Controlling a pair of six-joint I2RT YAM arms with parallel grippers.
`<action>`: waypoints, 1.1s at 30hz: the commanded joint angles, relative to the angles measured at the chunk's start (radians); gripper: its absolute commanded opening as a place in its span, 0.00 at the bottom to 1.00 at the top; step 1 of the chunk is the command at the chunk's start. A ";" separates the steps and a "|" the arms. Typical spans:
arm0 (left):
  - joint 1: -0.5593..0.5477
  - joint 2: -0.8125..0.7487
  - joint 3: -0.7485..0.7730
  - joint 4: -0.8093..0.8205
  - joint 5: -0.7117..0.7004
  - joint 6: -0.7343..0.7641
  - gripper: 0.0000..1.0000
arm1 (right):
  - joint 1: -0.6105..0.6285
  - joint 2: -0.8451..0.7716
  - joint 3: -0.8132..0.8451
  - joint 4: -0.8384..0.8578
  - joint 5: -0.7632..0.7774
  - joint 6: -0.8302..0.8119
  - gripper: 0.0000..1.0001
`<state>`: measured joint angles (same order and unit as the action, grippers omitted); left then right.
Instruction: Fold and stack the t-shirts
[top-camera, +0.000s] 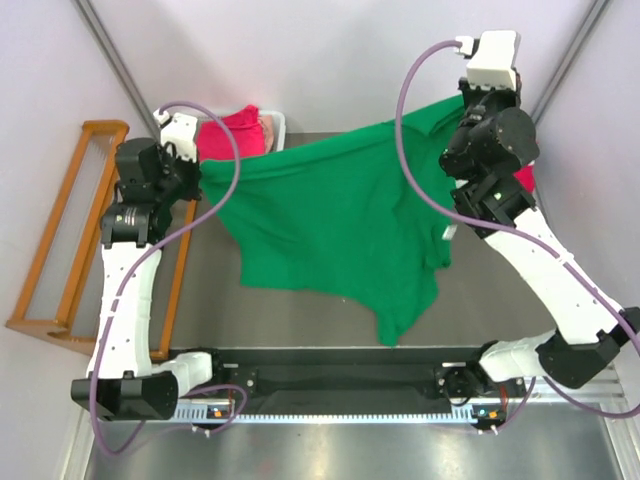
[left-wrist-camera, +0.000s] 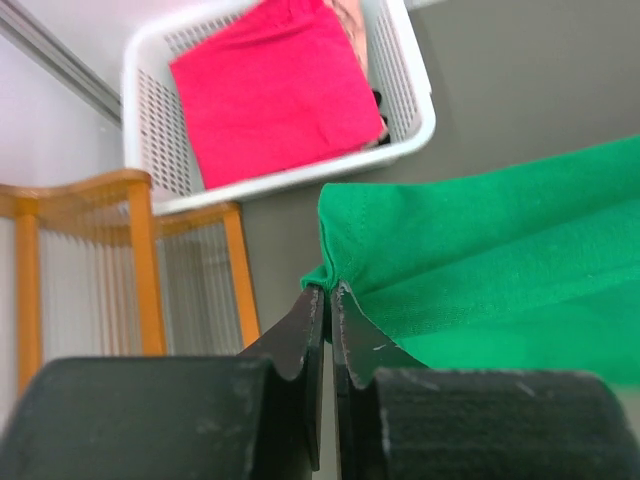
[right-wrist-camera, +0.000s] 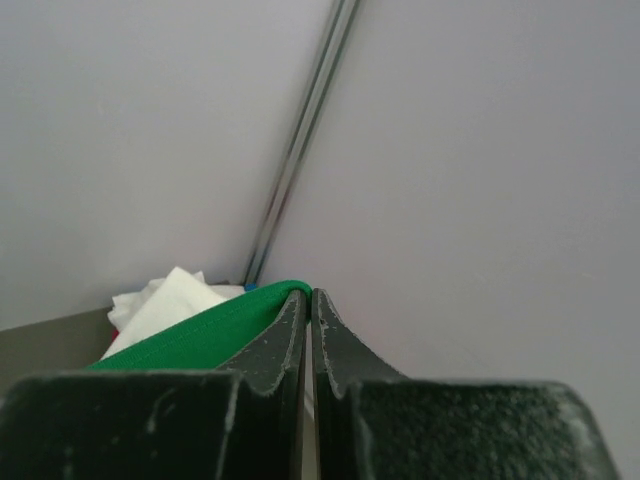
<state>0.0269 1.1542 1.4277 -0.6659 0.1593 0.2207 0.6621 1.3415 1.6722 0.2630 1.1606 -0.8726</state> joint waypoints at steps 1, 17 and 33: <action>0.013 -0.030 0.088 0.078 -0.070 0.025 0.00 | -0.029 -0.128 -0.087 0.028 0.004 0.093 0.00; 0.013 -0.188 0.537 0.086 -0.027 -0.096 0.00 | 0.861 -0.063 -0.037 1.444 -0.234 -1.483 0.00; 0.015 -0.353 0.292 0.149 -0.110 -0.021 0.00 | 1.204 0.127 0.216 1.437 -0.432 -1.615 0.00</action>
<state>0.0349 0.7956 1.6932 -0.6022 0.0856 0.1898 1.7844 1.4876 1.8854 1.3121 0.8604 -1.9835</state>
